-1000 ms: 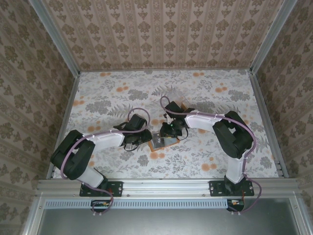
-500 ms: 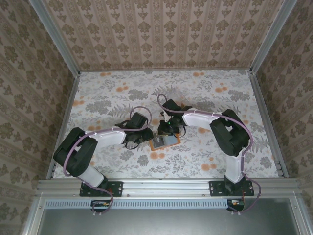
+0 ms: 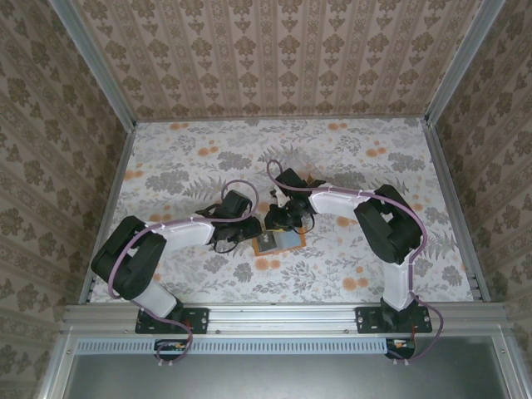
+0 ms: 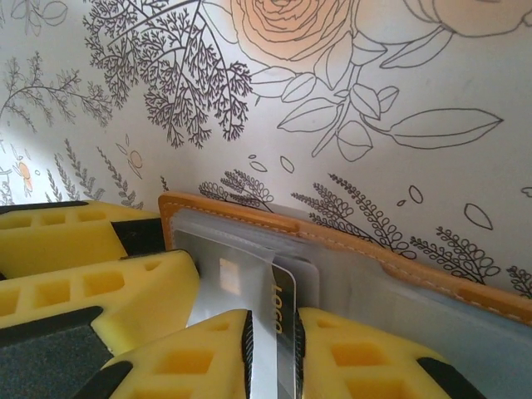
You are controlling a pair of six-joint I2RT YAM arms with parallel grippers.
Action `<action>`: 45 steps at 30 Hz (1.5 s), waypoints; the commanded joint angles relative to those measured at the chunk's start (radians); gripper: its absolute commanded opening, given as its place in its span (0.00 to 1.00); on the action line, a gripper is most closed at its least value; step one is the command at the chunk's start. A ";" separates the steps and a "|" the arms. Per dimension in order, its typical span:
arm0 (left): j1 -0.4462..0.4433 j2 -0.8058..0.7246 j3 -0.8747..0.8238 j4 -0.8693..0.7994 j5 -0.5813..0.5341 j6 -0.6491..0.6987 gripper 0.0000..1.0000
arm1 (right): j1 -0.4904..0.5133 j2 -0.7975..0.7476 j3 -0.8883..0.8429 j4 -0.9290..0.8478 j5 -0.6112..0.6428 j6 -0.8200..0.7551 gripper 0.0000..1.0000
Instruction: Put the credit cards into the card holder
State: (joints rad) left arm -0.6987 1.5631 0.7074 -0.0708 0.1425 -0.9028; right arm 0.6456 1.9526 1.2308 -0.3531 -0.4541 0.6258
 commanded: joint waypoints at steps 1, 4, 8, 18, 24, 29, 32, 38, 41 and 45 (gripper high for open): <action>0.005 0.006 -0.006 0.041 0.015 0.023 0.34 | 0.005 0.001 -0.009 0.046 -0.056 0.020 0.24; 0.004 0.001 -0.006 0.039 0.013 0.024 0.33 | 0.005 -0.014 -0.031 0.059 -0.048 0.048 0.26; 0.005 -0.014 -0.012 0.030 0.005 0.021 0.34 | 0.006 -0.067 -0.041 0.003 0.038 0.055 0.30; 0.005 -0.024 -0.026 0.033 0.020 0.018 0.34 | 0.013 -0.102 -0.106 -0.010 0.079 0.070 0.29; 0.002 -0.023 -0.028 0.036 0.030 0.015 0.34 | 0.028 -0.082 -0.108 0.017 0.044 0.081 0.25; 0.003 -0.023 -0.026 0.038 0.032 0.015 0.34 | 0.045 -0.069 -0.107 0.046 0.011 0.107 0.16; 0.003 -0.022 -0.020 0.032 0.032 0.018 0.34 | 0.059 -0.060 -0.112 0.077 -0.009 0.136 0.16; 0.002 -0.029 -0.020 0.021 0.027 0.013 0.34 | 0.071 -0.087 -0.119 0.056 0.028 0.149 0.19; 0.002 -0.047 -0.026 0.008 0.015 0.012 0.34 | 0.071 -0.143 -0.110 0.002 0.086 0.118 0.22; 0.002 -0.086 -0.034 -0.016 -0.007 0.012 0.36 | 0.063 -0.239 -0.073 -0.130 0.207 0.043 0.27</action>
State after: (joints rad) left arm -0.6987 1.5208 0.6868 -0.0528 0.1566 -0.9031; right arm 0.7116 1.7988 1.1236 -0.3683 -0.3477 0.7280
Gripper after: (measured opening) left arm 0.360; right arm 0.264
